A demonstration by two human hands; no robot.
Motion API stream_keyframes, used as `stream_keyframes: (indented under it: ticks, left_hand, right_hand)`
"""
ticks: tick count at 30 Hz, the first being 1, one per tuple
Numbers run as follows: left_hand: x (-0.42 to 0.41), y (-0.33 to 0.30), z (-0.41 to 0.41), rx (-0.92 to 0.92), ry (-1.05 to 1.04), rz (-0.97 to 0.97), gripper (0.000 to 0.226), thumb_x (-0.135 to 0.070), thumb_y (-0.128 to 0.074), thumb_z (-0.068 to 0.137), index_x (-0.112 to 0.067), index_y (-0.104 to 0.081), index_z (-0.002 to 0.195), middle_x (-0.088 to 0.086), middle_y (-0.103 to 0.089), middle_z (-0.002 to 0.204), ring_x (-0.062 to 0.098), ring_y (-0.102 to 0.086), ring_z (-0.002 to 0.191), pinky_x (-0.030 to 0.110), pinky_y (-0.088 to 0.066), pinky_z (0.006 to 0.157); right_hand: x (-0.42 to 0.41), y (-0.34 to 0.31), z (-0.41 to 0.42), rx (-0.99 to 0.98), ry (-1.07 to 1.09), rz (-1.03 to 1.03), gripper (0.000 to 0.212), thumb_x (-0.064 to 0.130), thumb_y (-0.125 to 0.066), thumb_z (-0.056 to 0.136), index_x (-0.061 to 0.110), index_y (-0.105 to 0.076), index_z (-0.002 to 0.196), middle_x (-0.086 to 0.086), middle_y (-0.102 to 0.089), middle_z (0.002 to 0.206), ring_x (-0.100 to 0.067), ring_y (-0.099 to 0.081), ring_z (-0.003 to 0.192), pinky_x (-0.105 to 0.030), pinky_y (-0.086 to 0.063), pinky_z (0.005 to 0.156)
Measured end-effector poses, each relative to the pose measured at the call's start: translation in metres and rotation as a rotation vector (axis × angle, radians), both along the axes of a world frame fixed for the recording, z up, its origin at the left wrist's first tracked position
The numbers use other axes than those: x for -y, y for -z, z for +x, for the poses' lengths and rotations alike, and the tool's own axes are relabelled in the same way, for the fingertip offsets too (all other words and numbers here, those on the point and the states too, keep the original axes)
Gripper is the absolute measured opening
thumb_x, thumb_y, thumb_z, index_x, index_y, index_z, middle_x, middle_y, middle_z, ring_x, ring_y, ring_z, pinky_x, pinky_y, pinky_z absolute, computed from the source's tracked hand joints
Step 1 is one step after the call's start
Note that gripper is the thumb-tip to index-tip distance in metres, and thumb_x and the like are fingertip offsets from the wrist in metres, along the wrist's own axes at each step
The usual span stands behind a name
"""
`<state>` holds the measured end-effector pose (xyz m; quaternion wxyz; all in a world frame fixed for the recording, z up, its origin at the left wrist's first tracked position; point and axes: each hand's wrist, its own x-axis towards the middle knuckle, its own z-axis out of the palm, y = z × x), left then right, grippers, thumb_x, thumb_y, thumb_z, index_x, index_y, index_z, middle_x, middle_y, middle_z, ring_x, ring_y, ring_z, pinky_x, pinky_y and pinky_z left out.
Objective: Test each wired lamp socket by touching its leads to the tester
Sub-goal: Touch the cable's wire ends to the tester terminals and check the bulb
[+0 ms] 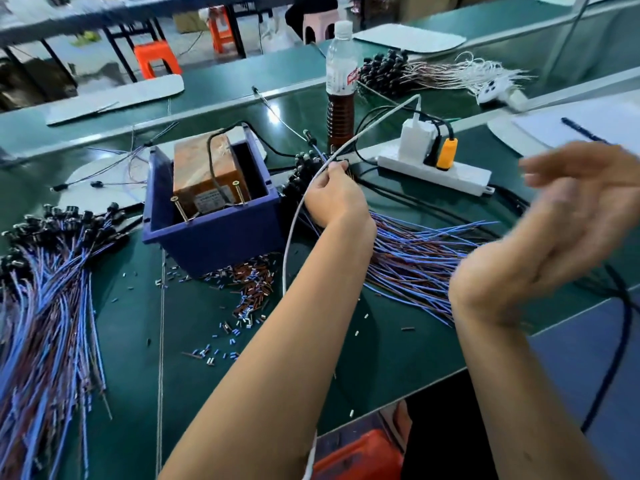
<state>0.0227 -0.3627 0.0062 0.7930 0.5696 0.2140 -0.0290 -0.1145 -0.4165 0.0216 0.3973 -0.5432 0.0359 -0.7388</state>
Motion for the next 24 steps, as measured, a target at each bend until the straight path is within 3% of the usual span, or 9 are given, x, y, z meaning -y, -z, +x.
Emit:
stream_keyframes:
  ticks: [3, 6, 8, 11, 15, 17, 20, 24]
  left_hand:
    - [-0.004, 0.002, 0.002, -0.066, 0.064, 0.11, 0.025, -0.023, -0.068, 0.096, -0.022, -0.076, 0.072, -0.01, -0.057, 0.053, 0.011, -0.043, 0.048, 0.017, -0.034, 0.043]
    - [-0.011, 0.005, 0.007, -0.084, 0.115, 0.188, 0.018, -0.018, -0.073, 0.088, -0.011, -0.073, 0.072, 0.003, -0.059, 0.058, 0.021, -0.051, 0.057, 0.027, -0.047, 0.06]
    - [-0.017, 0.01, 0.008, -0.066, 0.16, 0.185, 0.024, -0.012, -0.074, 0.084, -0.008, -0.067, 0.061, 0.011, -0.063, 0.062, 0.025, -0.059, 0.064, 0.036, -0.055, 0.069]
    - [-0.022, 0.019, 0.008, -0.005, 0.192, 0.189, 0.034, -0.012, -0.077, 0.084, -0.011, -0.064, 0.052, 0.008, -0.066, 0.055, 0.025, -0.066, 0.058, 0.039, -0.06, 0.073]
    - [-0.035, 0.024, 0.006, 0.111, 0.149, 0.269, 0.02, -0.014, -0.08, 0.087, -0.012, -0.064, 0.075, 0.001, -0.066, 0.049, 0.017, -0.07, 0.048, 0.034, -0.064, 0.062]
    - [-0.041, 0.026, 0.004, 0.187, 0.138, 0.403, 0.027, -0.017, -0.082, 0.087, -0.014, -0.055, 0.085, 0.003, -0.07, 0.058, 0.015, -0.07, 0.047, 0.033, -0.063, 0.058]
    - [-0.048, 0.032, 0.0, 0.327, 0.196, 0.76, 0.035, -0.03, -0.084, 0.086, -0.016, -0.052, 0.081, 0.006, -0.07, 0.076, 0.023, -0.073, 0.062, 0.039, -0.062, 0.066]
    - [-0.054, 0.034, -0.006, 0.431, 0.251, 0.995, 0.035, -0.043, -0.074, 0.092, -0.016, -0.062, 0.073, -0.001, -0.067, 0.07, 0.019, -0.066, 0.073, 0.034, -0.056, 0.076]
  right_hand:
    - [-0.007, 0.003, 0.014, -0.467, -0.051, -0.148, 0.012, 0.009, -0.053, 0.101, 0.008, -0.066, 0.1, -0.005, -0.067, 0.087, -0.03, -0.063, 0.078, -0.042, -0.051, 0.073]
    - [-0.009, 0.015, 0.032, -1.038, -0.163, -0.258, 0.013, 0.02, -0.066, 0.097, 0.014, -0.072, 0.106, -0.002, -0.073, 0.098, -0.029, -0.064, 0.096, -0.045, -0.052, 0.089]
    - [-0.013, 0.02, 0.036, -1.257, -0.186, -0.329, 0.025, 0.026, -0.07, 0.095, 0.018, -0.07, 0.118, -0.006, -0.074, 0.109, -0.031, -0.062, 0.105, -0.045, -0.051, 0.093]
    - [-0.015, 0.025, 0.035, -1.342, -0.242, -0.305, 0.036, 0.029, -0.076, 0.091, 0.026, -0.063, 0.125, -0.008, -0.075, 0.106, -0.034, -0.068, 0.101, -0.046, -0.056, 0.084]
    - [-0.009, 0.032, 0.036, -1.346, -0.213, -0.224, 0.021, 0.029, -0.075, 0.094, 0.025, -0.067, 0.113, -0.005, -0.073, 0.087, -0.033, -0.068, 0.086, -0.044, -0.057, 0.079]
    - [-0.007, 0.032, 0.037, -1.35, -0.157, -0.187, 0.008, 0.029, -0.075, 0.094, 0.023, -0.072, 0.098, -0.002, -0.073, 0.083, -0.028, -0.069, 0.081, -0.042, -0.058, 0.077]
    - [-0.01, 0.038, 0.037, -1.404, -0.035, -0.168, 0.01, 0.031, -0.076, 0.092, 0.022, -0.076, 0.088, -0.004, -0.075, 0.083, -0.031, -0.069, 0.084, -0.04, -0.058, 0.077]
    - [-0.018, 0.046, 0.038, -1.361, 0.086, -0.193, 0.008, 0.033, -0.081, 0.087, 0.025, -0.079, 0.088, -0.005, -0.068, 0.094, -0.033, -0.059, 0.103, -0.043, -0.049, 0.086]
